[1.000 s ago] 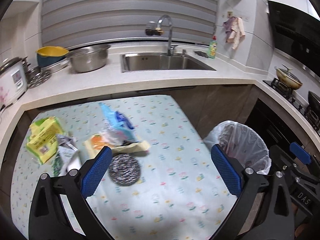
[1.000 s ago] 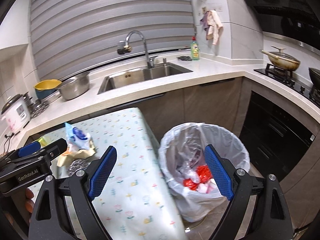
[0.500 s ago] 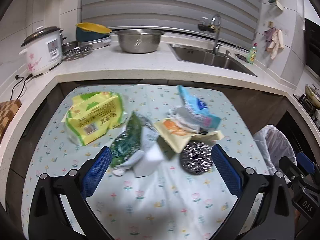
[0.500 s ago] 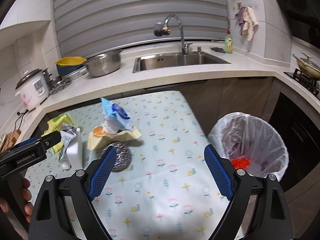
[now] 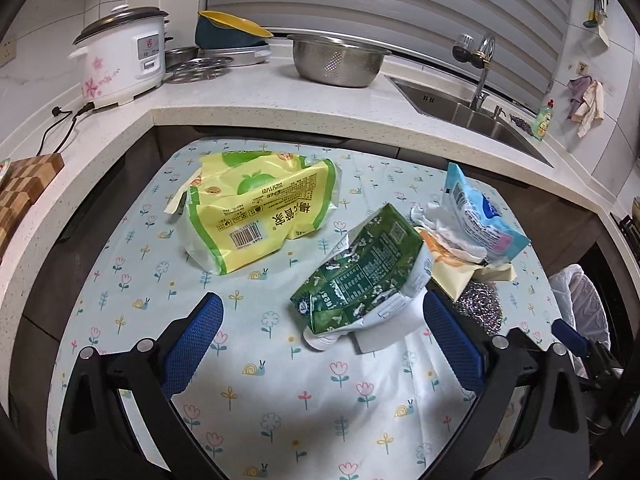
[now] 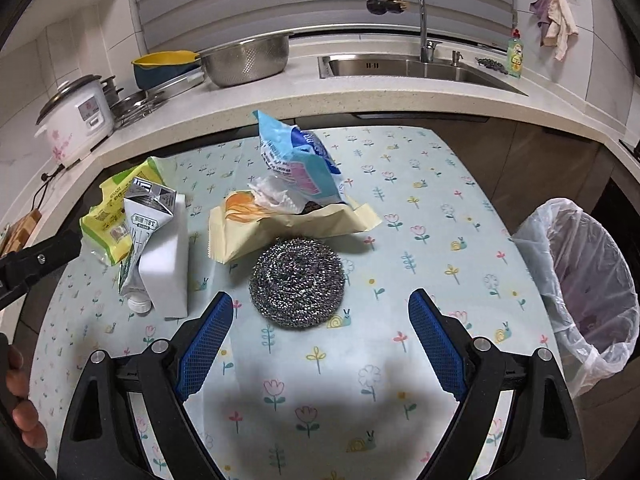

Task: Collect trash
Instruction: 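Grasp the milk carton with the left tool while the right tool grasps the steel scouring pad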

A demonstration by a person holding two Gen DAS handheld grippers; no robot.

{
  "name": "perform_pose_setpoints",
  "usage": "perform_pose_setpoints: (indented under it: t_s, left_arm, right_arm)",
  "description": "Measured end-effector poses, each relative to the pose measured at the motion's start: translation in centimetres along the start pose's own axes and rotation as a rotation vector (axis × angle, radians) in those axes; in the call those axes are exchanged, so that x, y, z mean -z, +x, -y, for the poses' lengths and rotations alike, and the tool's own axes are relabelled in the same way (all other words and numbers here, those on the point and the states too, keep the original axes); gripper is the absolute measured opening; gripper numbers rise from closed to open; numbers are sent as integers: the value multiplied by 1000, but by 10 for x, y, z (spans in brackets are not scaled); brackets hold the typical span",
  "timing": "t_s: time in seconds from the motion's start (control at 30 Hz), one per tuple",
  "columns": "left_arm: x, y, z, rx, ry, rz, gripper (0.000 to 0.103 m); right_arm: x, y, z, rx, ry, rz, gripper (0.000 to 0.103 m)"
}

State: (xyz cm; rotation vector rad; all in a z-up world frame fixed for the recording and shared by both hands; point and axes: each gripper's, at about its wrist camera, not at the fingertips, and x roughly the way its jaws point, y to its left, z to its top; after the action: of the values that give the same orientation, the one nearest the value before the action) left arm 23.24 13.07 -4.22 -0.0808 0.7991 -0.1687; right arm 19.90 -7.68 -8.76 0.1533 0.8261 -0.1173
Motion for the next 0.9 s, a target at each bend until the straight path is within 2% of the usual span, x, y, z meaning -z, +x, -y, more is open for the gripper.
perform_pose_setpoints:
  t_s: [0.3, 0.57, 0.67, 0.7, 0.73, 0.77, 0.83, 0.9]
  left_arm:
    - [-7, 33, 26, 56, 53, -28, 96]
    - [-12, 72, 41, 49, 66, -67, 94]
    - [-14, 76, 39, 66, 55, -72, 79]
    - [-14, 76, 38, 79, 50, -77, 70]
    - [-15, 76, 37, 84, 45, -80, 62]
    - [-16, 74, 36, 82, 42, -73, 59]
    - [-18, 68, 35, 78, 39, -55, 50]
    - [-20, 61, 34, 75, 38, -40, 45]
  right_arm:
    - [-7, 49, -12, 10, -22, -56, 86]
    - [-8, 71, -14, 6, -19, -71, 86]
    - [-8, 71, -14, 5, -18, -57, 85]
    - [-9, 71, -14, -2, -17, -54, 84]
    - [-10, 70, -12, -16, -15, -53, 77]
    - [-10, 70, -12, -20, -14, -54, 72]
    - [-11, 67, -11, -27, -9, -53, 71]
    - [-10, 62, -7, -34, -1, -49, 70]
